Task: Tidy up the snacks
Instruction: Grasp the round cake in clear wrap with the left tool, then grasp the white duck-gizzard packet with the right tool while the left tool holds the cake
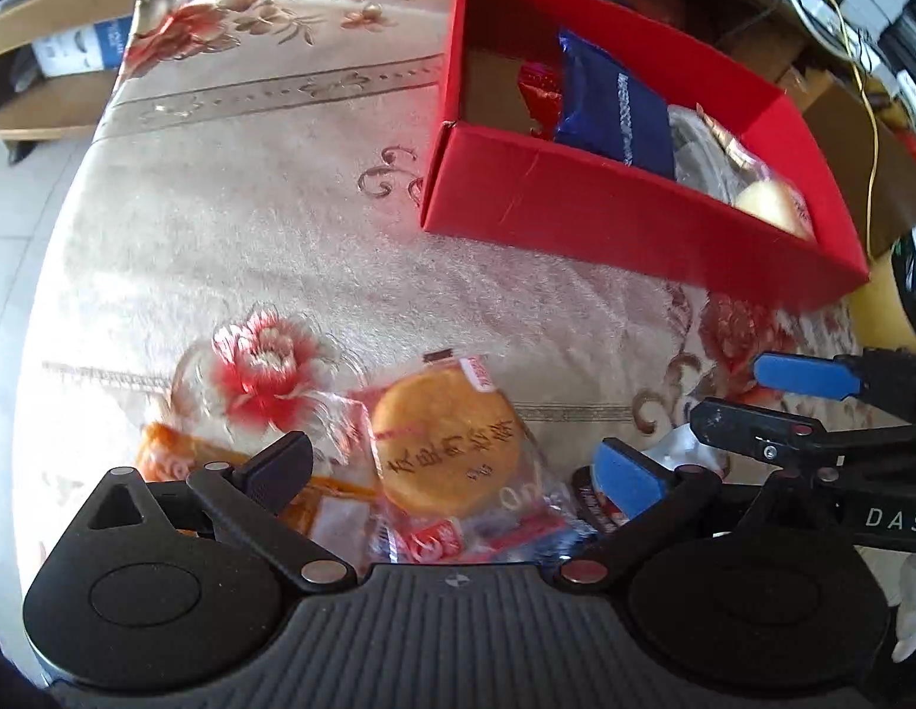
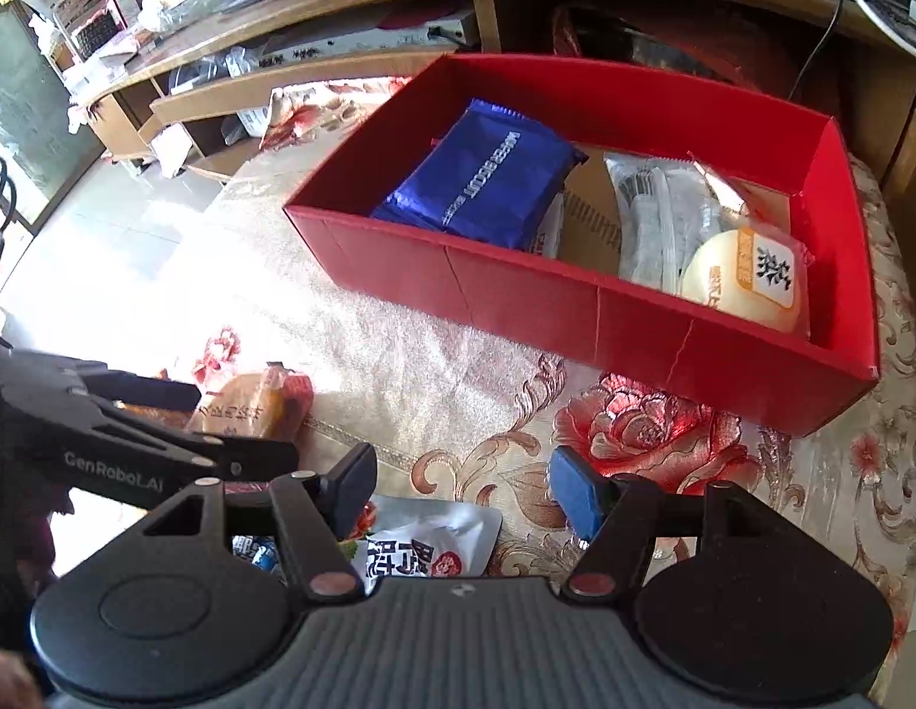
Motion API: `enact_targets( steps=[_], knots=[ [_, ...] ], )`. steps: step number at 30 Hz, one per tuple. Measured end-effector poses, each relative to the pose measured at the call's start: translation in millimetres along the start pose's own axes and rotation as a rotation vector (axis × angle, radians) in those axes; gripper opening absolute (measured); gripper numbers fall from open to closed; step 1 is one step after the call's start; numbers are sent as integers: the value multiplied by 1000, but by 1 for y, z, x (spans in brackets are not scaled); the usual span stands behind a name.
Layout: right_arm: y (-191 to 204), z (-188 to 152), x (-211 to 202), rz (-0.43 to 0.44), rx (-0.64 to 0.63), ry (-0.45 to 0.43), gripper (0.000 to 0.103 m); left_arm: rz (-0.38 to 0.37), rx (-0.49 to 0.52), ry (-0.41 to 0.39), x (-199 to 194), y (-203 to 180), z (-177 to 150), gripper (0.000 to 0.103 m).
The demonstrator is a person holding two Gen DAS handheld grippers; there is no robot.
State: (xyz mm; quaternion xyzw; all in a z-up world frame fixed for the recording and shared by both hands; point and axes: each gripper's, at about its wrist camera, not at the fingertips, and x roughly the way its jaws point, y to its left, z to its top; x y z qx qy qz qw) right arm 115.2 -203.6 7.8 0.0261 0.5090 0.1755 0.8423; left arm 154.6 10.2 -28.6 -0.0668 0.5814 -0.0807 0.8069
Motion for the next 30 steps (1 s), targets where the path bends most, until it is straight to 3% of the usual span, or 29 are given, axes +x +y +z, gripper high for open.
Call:
enact_targets(
  steps=[6,9,12,16,22,26,30],
  knots=[
    [-6,3,-12,-5,18,-37,61,38,-69,0,4,-8,1,101],
    [-12,2,-18,-11,30,-50,62,95,-50,-20,13,-16,-1,95],
    [-15,-1,-22,-13,35,-47,62,141,-13,-46,13,-22,-1,79],
    [-15,-11,-29,1,33,-31,62,94,-4,-53,6,-19,2,65],
    [-14,-40,-36,34,91,33,62,29,33,-67,7,-21,-2,64],
    [-9,-56,-22,173,184,127,62,-24,-2,-79,5,-13,0,64],
    [-4,-55,2,210,261,181,62,-70,-26,-98,-2,-9,3,64]
  ],
)
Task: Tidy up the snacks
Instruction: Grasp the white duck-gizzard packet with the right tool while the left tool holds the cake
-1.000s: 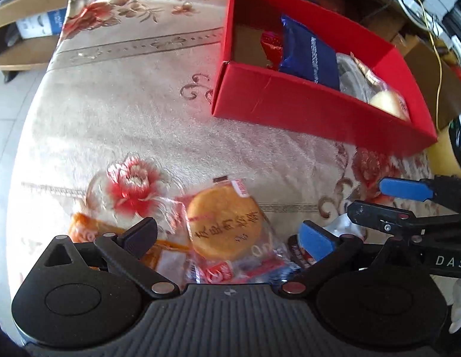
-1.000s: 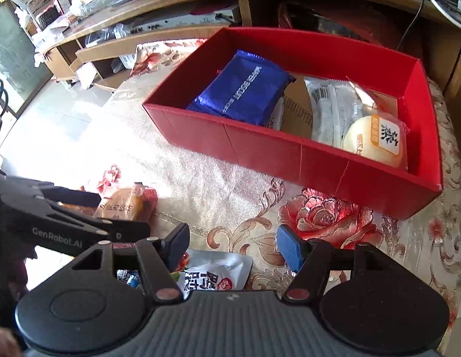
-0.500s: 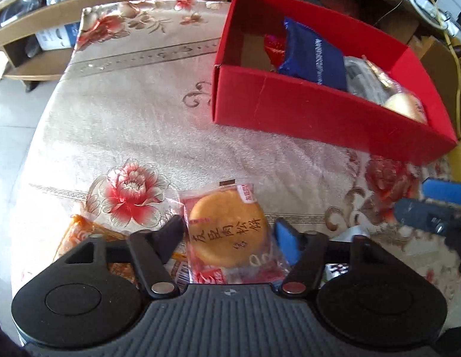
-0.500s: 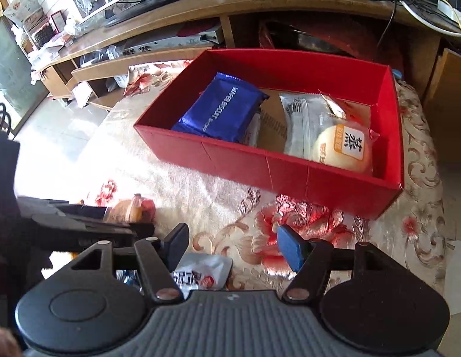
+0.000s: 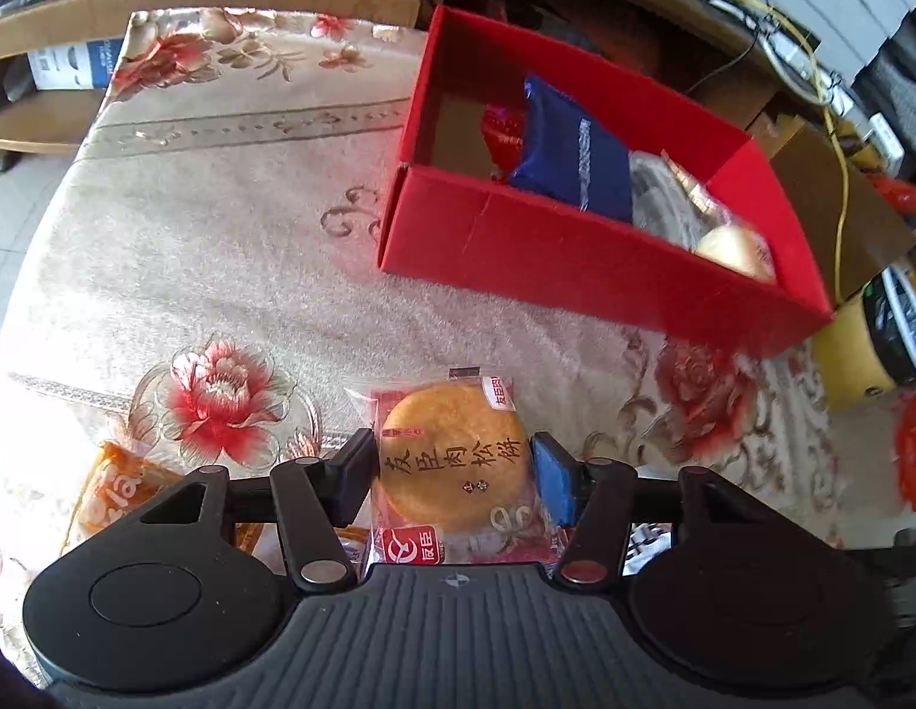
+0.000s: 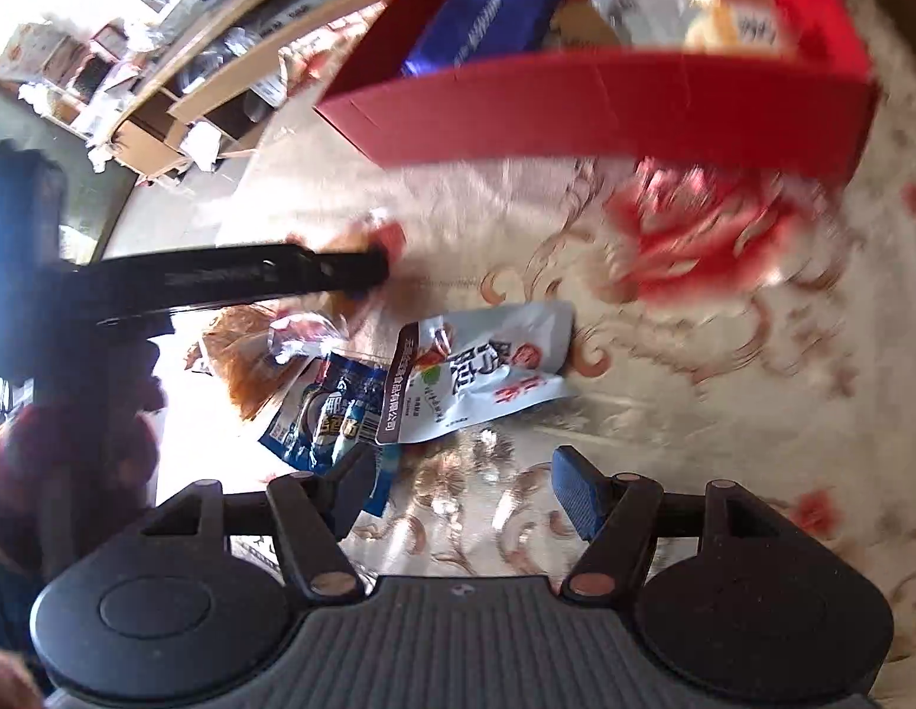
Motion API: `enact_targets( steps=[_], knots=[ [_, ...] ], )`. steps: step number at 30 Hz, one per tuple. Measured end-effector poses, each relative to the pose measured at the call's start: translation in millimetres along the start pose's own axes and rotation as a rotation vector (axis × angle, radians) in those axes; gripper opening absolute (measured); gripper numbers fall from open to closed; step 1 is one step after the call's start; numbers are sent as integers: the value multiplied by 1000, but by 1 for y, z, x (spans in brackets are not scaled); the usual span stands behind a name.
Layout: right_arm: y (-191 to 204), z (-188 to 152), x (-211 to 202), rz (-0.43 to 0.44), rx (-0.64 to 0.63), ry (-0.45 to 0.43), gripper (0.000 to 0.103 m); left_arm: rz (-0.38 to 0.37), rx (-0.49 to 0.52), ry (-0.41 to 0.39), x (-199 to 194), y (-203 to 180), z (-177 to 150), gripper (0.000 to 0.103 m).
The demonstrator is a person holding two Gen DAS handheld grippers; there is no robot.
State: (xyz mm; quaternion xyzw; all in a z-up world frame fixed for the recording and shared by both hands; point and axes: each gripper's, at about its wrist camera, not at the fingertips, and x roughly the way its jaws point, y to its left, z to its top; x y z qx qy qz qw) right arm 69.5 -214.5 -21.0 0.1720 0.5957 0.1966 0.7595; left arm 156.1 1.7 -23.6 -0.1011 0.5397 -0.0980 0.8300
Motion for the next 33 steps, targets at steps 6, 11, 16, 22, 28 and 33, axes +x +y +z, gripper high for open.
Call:
enact_targets(
  steps=[6,11,16,22,28,33],
  knots=[
    [-1,22,8,-5,63,-60,62,-39,-41,-16,-7,9,3,59],
    [4,45,15,-112,15,-123,62,-44,-28,-16,-7,5,4,59],
    [12,50,12,-275,-72,-174,62,-29,-26,2,-1,6,1,62],
    [33,33,5,-184,-34,-185,62,-28,-67,-44,-10,12,5,69],
    [52,23,21,-340,-139,-159,62,-52,-81,-63,-19,19,4,73],
    [40,26,33,-505,-274,-78,70,-76,-69,-65,-23,20,1,77]
  ],
)
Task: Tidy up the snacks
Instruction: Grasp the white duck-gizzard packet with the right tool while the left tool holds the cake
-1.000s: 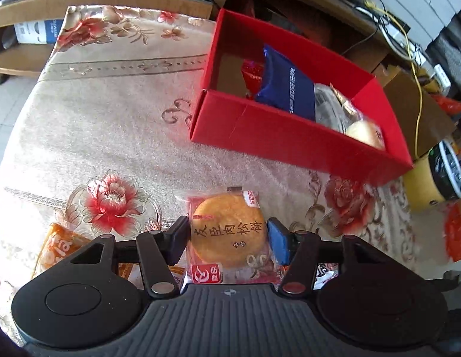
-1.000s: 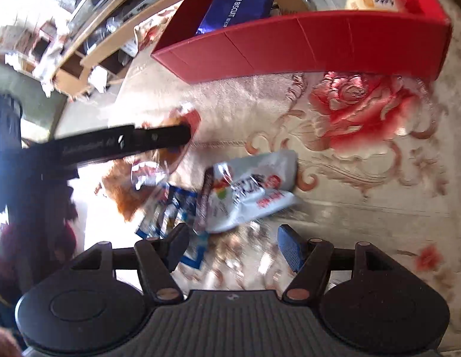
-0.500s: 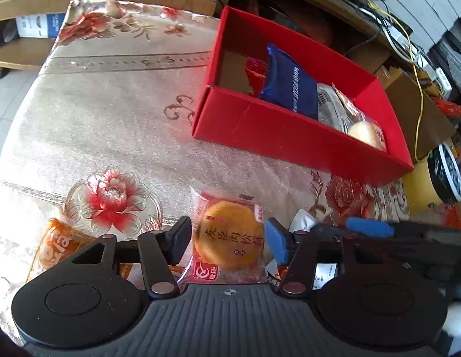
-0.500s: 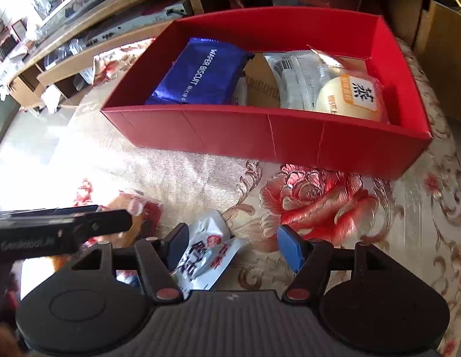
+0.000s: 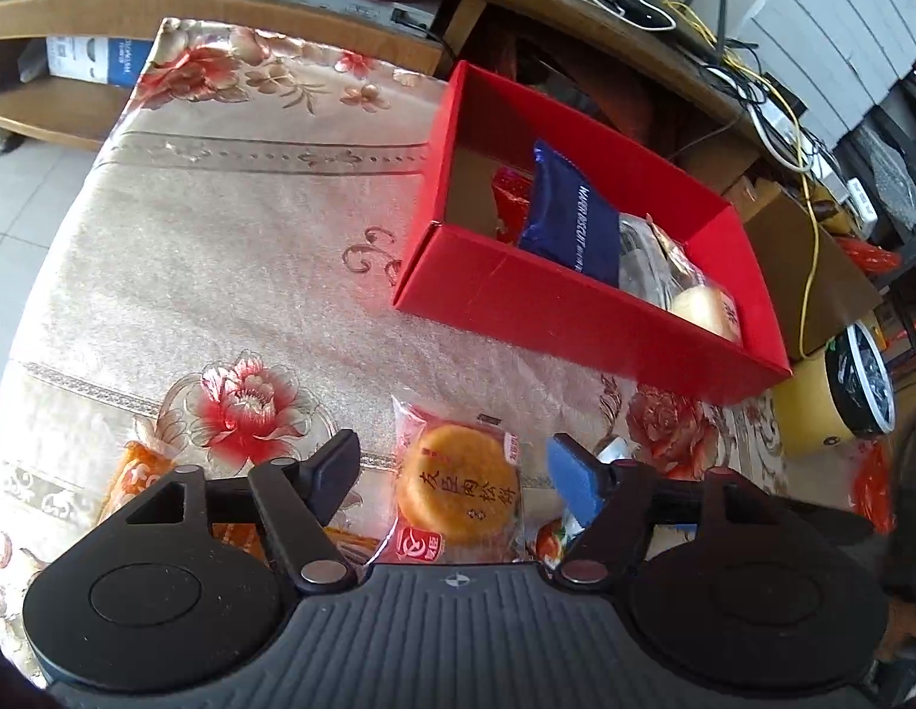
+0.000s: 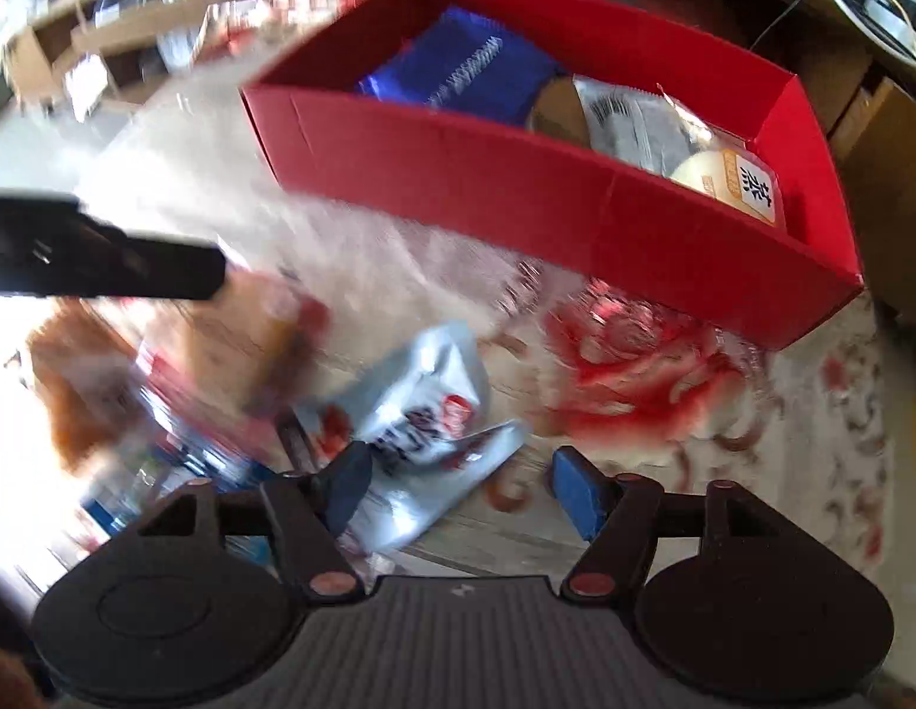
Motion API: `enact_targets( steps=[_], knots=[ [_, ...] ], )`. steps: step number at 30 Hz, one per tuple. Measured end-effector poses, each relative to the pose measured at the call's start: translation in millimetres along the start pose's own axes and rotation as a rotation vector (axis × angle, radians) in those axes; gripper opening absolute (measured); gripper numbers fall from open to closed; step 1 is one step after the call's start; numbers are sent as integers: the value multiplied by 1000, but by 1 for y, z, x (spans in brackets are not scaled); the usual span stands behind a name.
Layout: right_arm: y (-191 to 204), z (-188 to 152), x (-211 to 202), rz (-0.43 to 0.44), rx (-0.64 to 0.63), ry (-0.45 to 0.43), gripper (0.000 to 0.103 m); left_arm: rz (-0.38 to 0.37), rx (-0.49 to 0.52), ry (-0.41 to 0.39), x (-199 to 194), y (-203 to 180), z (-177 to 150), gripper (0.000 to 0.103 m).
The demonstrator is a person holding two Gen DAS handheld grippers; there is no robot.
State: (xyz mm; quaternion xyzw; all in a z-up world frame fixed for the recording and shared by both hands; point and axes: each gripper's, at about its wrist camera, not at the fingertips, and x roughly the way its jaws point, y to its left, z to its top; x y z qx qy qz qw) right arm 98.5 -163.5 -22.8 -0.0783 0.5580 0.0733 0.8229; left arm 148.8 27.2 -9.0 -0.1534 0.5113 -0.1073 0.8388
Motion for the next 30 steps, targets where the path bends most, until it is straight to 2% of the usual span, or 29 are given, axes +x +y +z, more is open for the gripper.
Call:
enact_targets(
  steps=[1,6,8,10,14,16,19,23,27,30],
  knots=[
    [-5,1,1,-20,-18,5,75,-2,2,2,0,0,0,77],
    [-32,19,1,-157,-28,12,75,-16,16,16,4,-5,-3,78],
    [-43,21,-7,-60,37,-2,75,-16,29,22,6,-8,-5,79],
    [-54,19,-14,1,126,-25,75,-13,37,33,9,-10,-7,80],
    [-80,7,-4,178,375,-8,76,-6,10,56,17,-9,-8,80],
    [-91,1,2,226,442,9,76,4,11,60,21,-11,-8,81],
    [-94,-1,3,248,512,8,76,25,33,70,29,-17,-9,83],
    [-92,19,7,209,513,-20,76,62,42,75,39,-20,-10,83],
    [-77,41,18,135,447,-14,76,83,47,67,45,-23,-11,85],
    [-60,48,26,68,374,3,81,98,72,65,49,-28,-13,88]
  ],
)
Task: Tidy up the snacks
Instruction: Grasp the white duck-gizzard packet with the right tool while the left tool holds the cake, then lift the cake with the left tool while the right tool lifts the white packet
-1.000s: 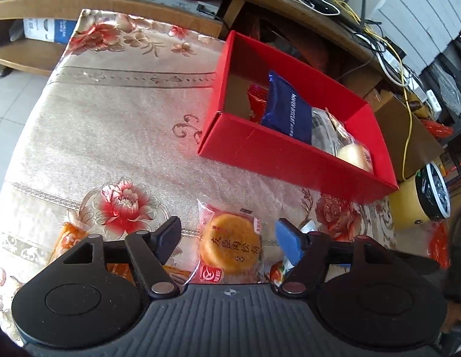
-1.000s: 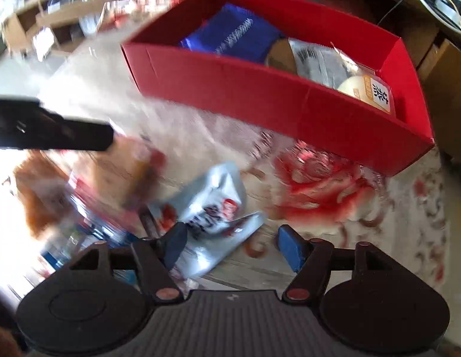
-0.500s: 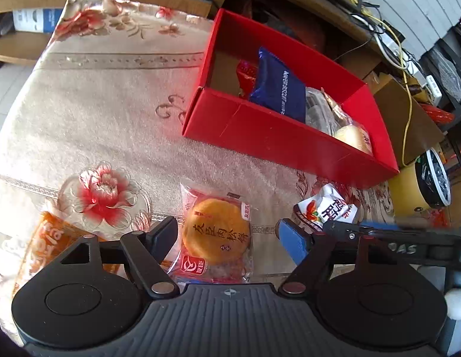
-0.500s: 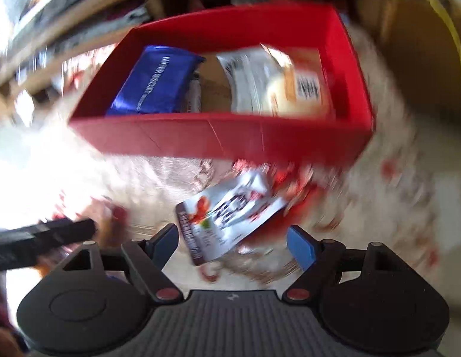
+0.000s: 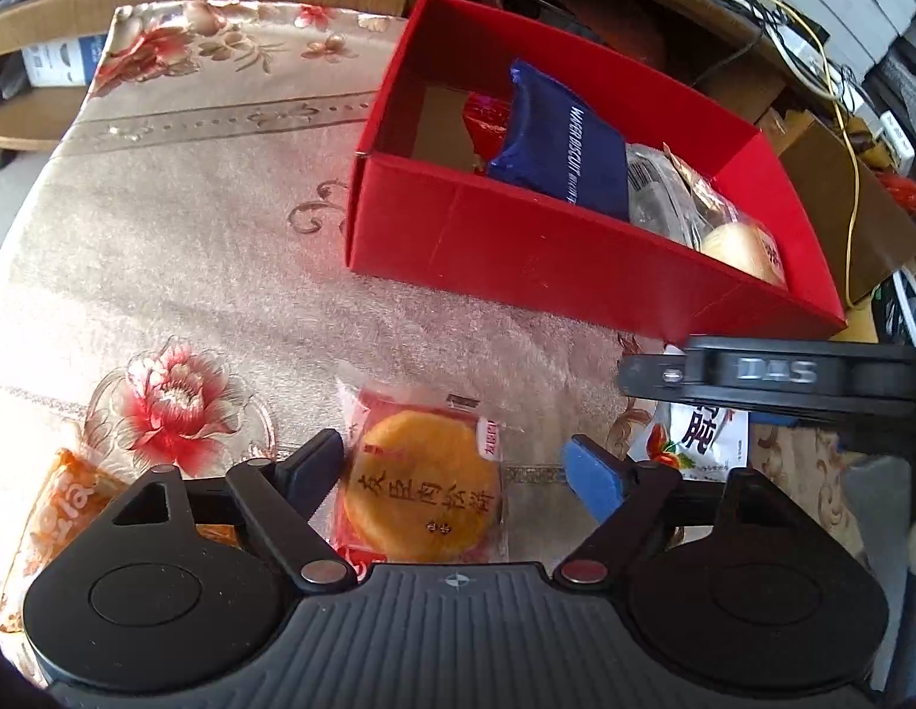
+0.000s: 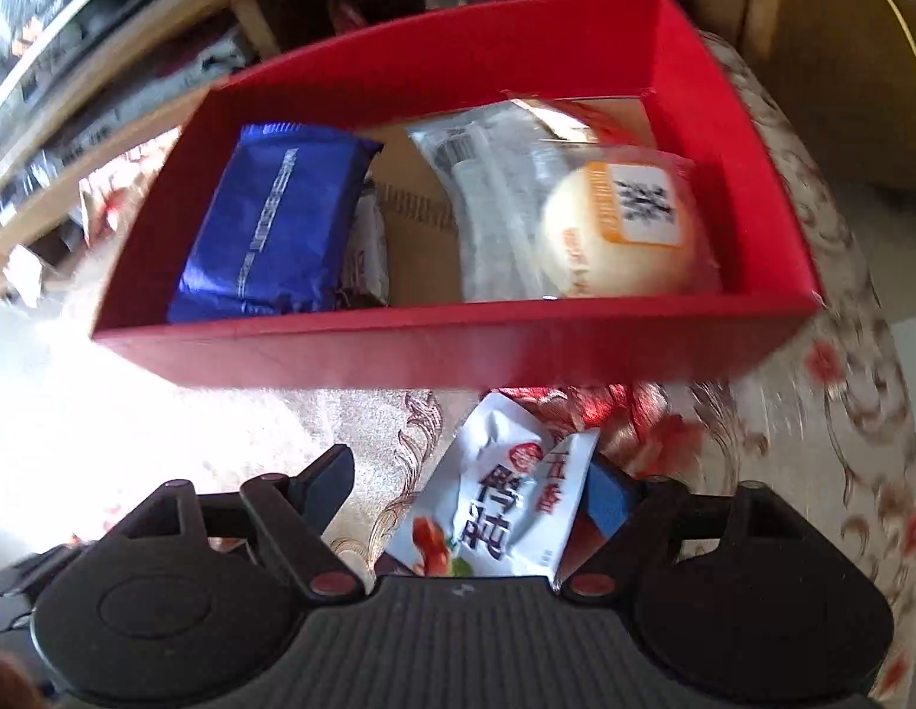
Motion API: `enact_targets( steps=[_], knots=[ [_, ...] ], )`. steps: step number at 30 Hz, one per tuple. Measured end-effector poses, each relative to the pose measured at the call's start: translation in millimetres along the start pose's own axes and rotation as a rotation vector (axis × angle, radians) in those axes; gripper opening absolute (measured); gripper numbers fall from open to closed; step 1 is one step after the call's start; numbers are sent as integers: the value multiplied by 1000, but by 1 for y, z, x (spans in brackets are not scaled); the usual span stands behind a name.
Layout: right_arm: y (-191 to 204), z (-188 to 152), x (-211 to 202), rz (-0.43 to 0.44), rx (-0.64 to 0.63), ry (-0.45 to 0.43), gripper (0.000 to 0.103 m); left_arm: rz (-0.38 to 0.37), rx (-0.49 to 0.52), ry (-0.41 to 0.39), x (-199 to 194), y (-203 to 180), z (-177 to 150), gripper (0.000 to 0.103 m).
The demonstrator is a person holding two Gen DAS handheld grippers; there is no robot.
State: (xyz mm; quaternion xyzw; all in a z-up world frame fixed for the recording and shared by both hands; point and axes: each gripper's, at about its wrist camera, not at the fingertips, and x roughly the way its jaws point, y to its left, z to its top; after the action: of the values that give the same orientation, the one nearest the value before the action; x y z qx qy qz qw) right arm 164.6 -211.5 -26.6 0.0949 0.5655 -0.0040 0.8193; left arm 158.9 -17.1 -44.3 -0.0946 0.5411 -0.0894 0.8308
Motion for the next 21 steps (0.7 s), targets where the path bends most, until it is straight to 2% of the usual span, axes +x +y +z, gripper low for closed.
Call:
enact_targets(
  steps=[6,9,13,18,19,21],
  knots=[
    [8,-10,2,-41,-131,-3,87,12,41,3,1,-4,-4,89],
    [13,-12,6,-34,-162,5,101,17,42,8,-1,-5,-5,89],
    [24,-17,11,-92,-174,-26,101,26,54,11,-2,-6,-8,90],
    [20,-21,7,-64,-185,-43,101,24,50,19,-3,-6,-9,93],
    [18,-21,6,-55,-187,-42,100,24,53,20,-3,-6,-10,93],
    [15,-21,2,-63,-188,-51,90,18,43,22,-4,-4,-10,93]
  ],
)
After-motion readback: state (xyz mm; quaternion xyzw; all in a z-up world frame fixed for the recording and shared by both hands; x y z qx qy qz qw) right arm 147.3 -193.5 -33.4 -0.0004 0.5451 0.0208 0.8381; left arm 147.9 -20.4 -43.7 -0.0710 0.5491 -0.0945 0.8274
